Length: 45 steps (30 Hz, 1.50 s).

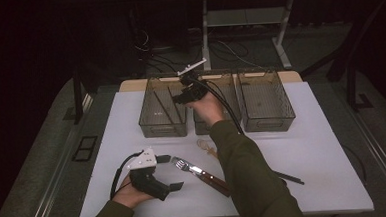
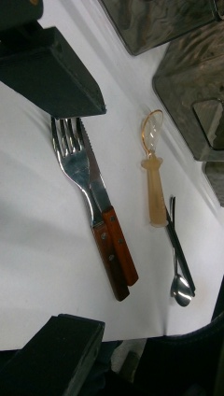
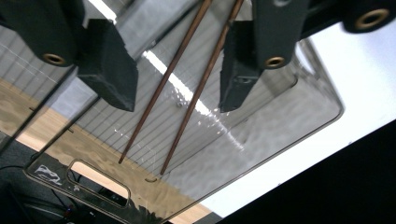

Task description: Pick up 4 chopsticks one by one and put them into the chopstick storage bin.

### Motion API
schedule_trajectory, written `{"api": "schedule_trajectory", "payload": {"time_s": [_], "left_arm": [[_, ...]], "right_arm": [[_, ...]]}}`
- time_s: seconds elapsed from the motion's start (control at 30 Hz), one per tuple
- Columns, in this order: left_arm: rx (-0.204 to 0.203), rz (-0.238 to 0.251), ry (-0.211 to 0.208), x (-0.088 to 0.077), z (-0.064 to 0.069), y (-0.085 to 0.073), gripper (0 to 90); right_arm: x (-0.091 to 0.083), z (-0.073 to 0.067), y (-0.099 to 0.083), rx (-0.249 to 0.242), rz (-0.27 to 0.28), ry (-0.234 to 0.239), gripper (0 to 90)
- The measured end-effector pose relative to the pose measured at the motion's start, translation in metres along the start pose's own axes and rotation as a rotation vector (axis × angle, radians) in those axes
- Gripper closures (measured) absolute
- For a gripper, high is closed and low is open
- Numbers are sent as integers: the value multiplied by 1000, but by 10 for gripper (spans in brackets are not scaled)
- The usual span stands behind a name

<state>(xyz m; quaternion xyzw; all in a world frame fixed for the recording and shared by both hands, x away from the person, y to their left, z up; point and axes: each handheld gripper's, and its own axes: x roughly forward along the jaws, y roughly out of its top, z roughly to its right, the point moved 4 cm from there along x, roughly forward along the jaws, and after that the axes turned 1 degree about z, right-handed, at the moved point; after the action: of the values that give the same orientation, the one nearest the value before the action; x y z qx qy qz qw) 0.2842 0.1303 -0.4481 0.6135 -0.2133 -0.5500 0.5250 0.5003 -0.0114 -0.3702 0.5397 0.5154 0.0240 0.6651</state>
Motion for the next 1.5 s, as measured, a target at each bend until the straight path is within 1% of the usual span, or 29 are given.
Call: {"api": "schedule_trajectory", "payload": {"time_s": [0.03, 0.07, 0.17, 0.23, 0.3, 0.33, 0.4, 0.5, 0.57, 0.6, 0.77, 0.83, 0.87, 1.0, 1.13, 1.23, 1.3, 1.33, 1.5], "left_arm": [[0, 0, 0, 0, 0, 0, 0], [5, 1, 0, 0, 0, 0, 0], [-5, 3, 1, 0, 0, 0, 0], [-4, 1, 1, 0, 0, 0, 0], [-10, 3, 2, 1, 0, 0, 0], [-2, -6, 2, 0, 0, 0, 0], [-2, -7, 2, 0, 0, 0, 0], [1, -11, 4, 0, -1, -1, 0], [2, -13, 6, 0, -1, -1, 0], [-4, -8, 7, 1, 0, -1, 0], [3, -19, 9, 0, -1, -1, 0], [7, -19, 12, 0, -1, -1, 0], [3, -19, 10, 0, -1, -1, 0], [0, -21, 10, 1, -1, -2, 0], [-3, -20, 13, 0, -1, -2, 0], [2, -27, 12, 0, -2, -2, 0], [-2, -22, 12, 0, -2, -2, 0], [-2, -24, 12, 0, -2, -2, 0], [-3, -25, 15, 0, -2, -2, 0]], "right_arm": [[-4, 1, 0, -13, -2, -6, 448], [-8, 1, 0, -15, 2, -10, 438], [-21, 3, -2, -13, 11, 10, 409], [-29, 4, -4, -42, 14, -1, 377], [-38, 5, -7, -56, 16, -8, 364], [-42, 5, -8, -56, 22, -4, 358], [-50, 8, -11, -48, 39, 14, 342], [-59, 11, -17, -49, 42, 42, 311], [-65, 12, -20, -61, 41, 43, 296], [-68, 13, -22, -71, 45, 43, 294], [-84, 17, -32, -77, 64, 45, 289], [-89, 17, -36, -79, 67, 53, 289], [-91, 18, -38, -80, 69, 59, 289], [-102, 20, -46, -89, 81, 55, 276], [-108, 22, -56, -103, 76, 59, 268], [-113, 22, -63, -102, 78, 65, 260], [-116, 22, -68, -105, 77, 71, 254], [-117, 22, -71, -114, 81, 72, 254], [-125, 25, -85, -101, 102, 92, 248]]}}
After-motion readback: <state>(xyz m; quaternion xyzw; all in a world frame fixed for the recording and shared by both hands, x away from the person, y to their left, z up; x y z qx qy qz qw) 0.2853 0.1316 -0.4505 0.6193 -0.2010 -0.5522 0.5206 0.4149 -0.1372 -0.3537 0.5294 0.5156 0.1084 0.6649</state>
